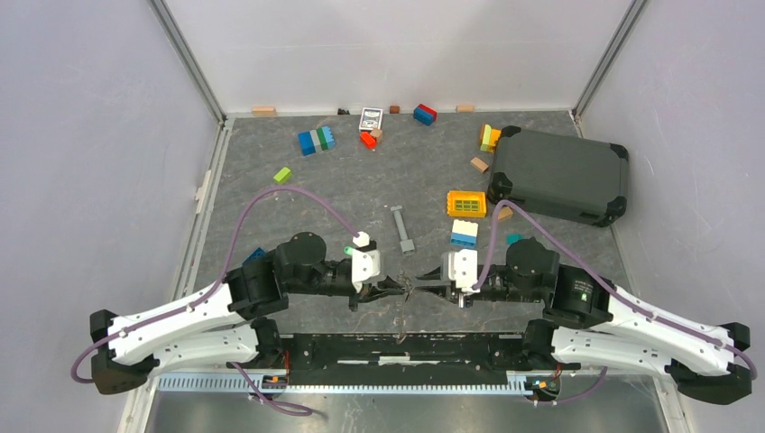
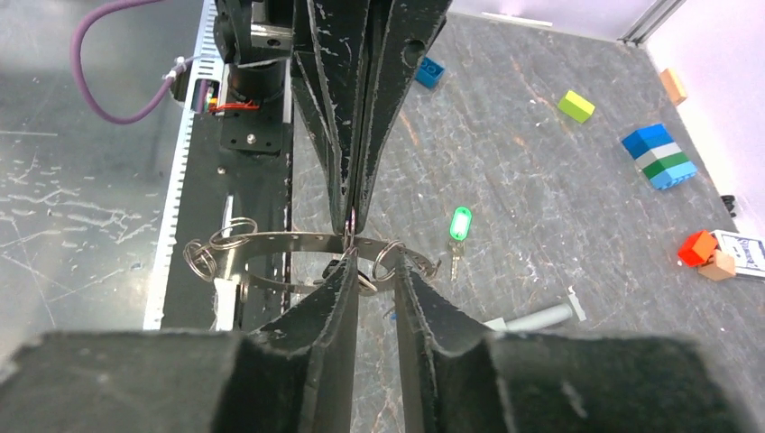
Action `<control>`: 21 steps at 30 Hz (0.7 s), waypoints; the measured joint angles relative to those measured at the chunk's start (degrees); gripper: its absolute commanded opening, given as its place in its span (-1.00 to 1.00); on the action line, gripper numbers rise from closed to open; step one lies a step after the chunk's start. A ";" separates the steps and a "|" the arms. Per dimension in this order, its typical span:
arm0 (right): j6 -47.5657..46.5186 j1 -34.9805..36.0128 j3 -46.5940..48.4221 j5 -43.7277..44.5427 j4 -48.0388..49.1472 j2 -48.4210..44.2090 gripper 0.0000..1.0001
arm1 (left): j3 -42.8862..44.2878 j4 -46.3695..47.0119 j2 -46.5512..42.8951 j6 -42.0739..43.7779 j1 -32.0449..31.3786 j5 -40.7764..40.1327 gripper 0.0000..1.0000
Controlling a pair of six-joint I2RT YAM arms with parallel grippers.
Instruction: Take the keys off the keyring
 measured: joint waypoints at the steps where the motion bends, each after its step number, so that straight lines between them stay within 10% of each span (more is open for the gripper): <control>1: 0.13 0.00 -0.50 0.11 0.81 -0.50 -0.54 | -0.50 0.61 -0.52 -0.15 0.00 -0.13 -0.95; 21: 1.79 0.00 -4.46 -2.54 7.61 -1.40 -0.94 | -2.10 4.61 -1.53 -1.25 0.00 -0.79 -0.95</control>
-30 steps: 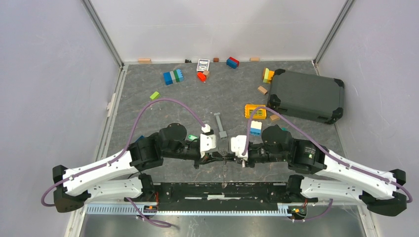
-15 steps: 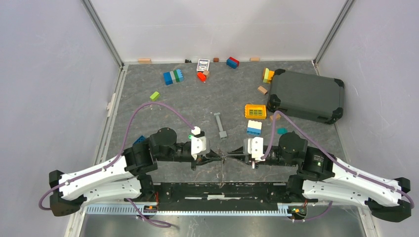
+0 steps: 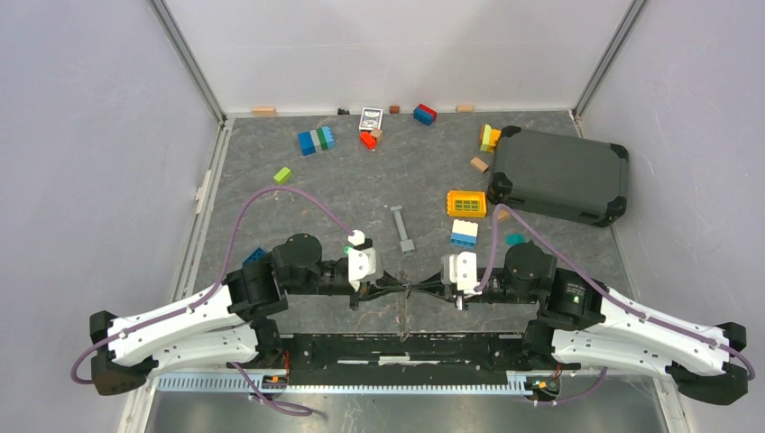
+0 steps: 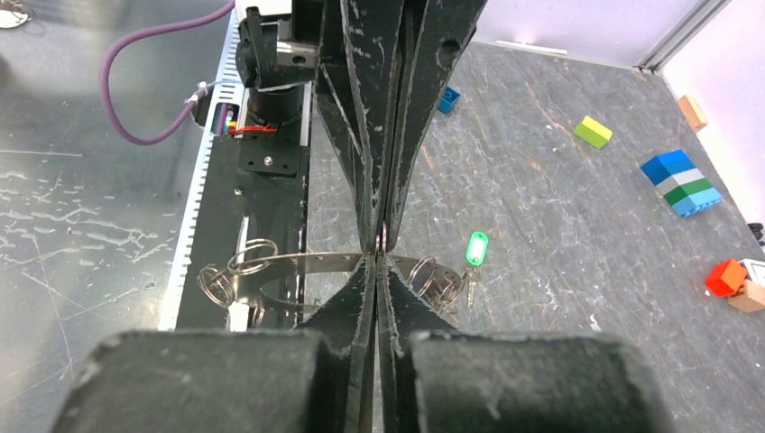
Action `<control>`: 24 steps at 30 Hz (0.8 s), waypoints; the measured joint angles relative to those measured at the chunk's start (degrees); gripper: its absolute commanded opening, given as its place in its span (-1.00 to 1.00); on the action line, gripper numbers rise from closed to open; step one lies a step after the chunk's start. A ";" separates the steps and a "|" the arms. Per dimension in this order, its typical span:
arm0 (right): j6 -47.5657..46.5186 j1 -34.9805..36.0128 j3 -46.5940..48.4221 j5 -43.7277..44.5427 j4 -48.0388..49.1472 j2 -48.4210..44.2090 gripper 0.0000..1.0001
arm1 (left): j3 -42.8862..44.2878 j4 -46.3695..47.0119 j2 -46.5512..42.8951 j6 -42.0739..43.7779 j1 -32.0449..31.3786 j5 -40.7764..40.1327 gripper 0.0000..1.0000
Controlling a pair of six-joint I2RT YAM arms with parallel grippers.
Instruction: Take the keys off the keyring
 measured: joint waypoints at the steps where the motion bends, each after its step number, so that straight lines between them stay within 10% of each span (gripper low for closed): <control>1: 0.13 0.00 -0.24 -0.09 0.02 0.07 -0.94 | 0.00 -0.02 -0.09 0.00 0.00 -0.15 -0.95; 24: 1.40 0.00 -3.39 1.84 1.33 2.60 -0.85 | -0.07 -0.02 -1.81 0.00 0.00 -0.48 -0.95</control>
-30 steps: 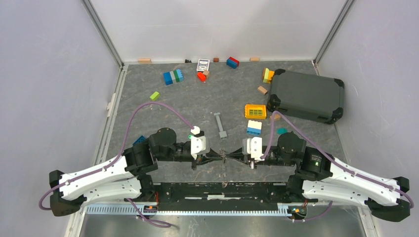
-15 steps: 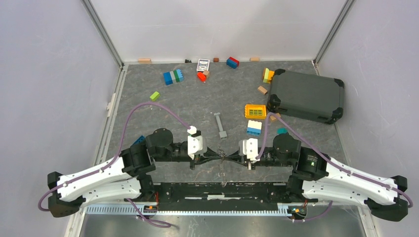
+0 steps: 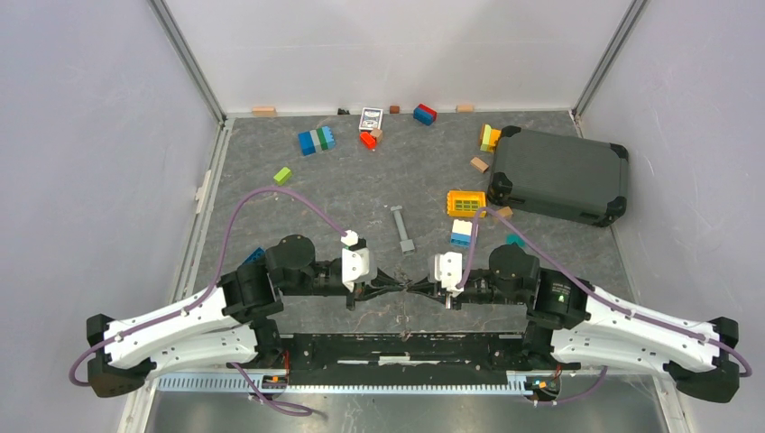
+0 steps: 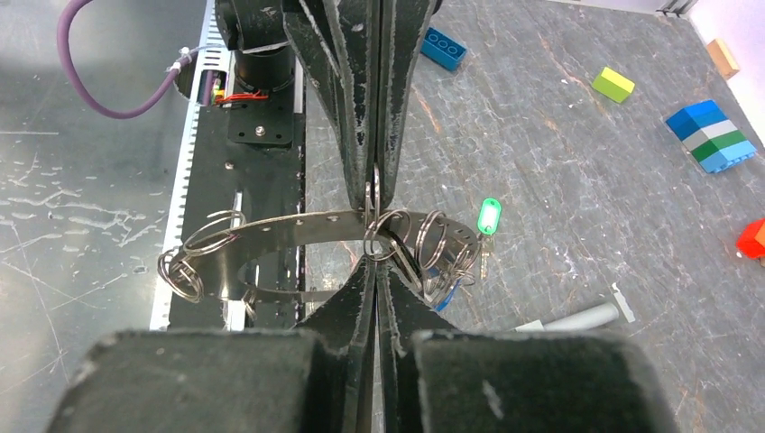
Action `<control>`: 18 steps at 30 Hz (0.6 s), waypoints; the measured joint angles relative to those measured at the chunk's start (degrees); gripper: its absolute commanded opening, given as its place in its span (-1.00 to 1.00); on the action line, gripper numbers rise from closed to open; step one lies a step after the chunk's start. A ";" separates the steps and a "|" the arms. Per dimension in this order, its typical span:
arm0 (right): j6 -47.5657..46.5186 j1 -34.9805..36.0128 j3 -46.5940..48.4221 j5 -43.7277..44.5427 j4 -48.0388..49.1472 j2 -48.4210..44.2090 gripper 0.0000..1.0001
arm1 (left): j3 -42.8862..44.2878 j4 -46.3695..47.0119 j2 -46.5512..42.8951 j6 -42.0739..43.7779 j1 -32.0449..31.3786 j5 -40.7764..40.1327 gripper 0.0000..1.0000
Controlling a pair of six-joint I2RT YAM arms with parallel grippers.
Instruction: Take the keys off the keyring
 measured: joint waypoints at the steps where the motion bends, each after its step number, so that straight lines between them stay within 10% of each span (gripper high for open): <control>1: -0.02 0.00 0.00 0.09 0.02 -0.15 -0.80 | -0.11 0.02 -0.09 0.00 0.00 0.00 -0.95; 18: 0.74 0.00 -2.21 -0.31 3.72 -5.70 -0.31 | -1.22 0.04 -1.18 0.00 0.00 -1.03 -0.95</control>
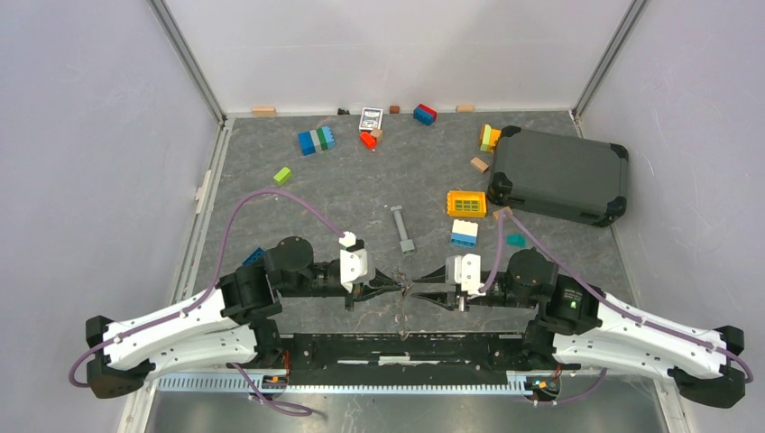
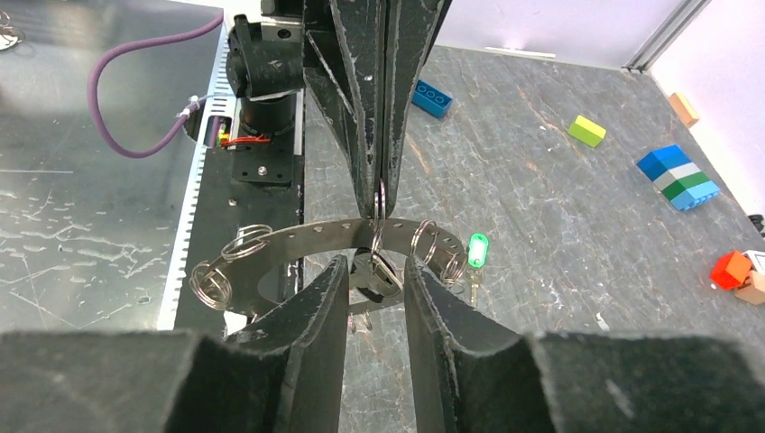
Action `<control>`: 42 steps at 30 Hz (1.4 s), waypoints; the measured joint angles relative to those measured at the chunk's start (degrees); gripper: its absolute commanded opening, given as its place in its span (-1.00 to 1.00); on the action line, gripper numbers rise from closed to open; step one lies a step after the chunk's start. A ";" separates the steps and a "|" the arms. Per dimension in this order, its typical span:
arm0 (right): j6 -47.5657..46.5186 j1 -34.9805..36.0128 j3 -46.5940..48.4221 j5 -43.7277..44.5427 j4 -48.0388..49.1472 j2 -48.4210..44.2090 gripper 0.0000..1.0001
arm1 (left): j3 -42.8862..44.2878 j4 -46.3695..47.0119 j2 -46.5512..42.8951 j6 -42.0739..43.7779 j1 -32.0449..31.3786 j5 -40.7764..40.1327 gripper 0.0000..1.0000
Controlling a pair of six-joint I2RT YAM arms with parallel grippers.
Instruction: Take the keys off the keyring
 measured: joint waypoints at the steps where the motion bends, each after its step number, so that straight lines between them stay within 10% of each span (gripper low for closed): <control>1: 0.11 0.00 -0.15 -0.15 0.22 0.15 -0.31 | 0.00 0.00 0.00 0.00 0.00 -0.02 -0.95; 21: 0.59 0.00 -1.14 1.22 2.19 2.21 -1.00 | -0.09 0.66 0.00 0.00 0.00 -0.24 -0.95; 42: 0.70 0.00 -1.14 2.21 2.51 1.27 -1.00 | -0.09 1.51 1.09 0.00 0.02 -0.20 -0.95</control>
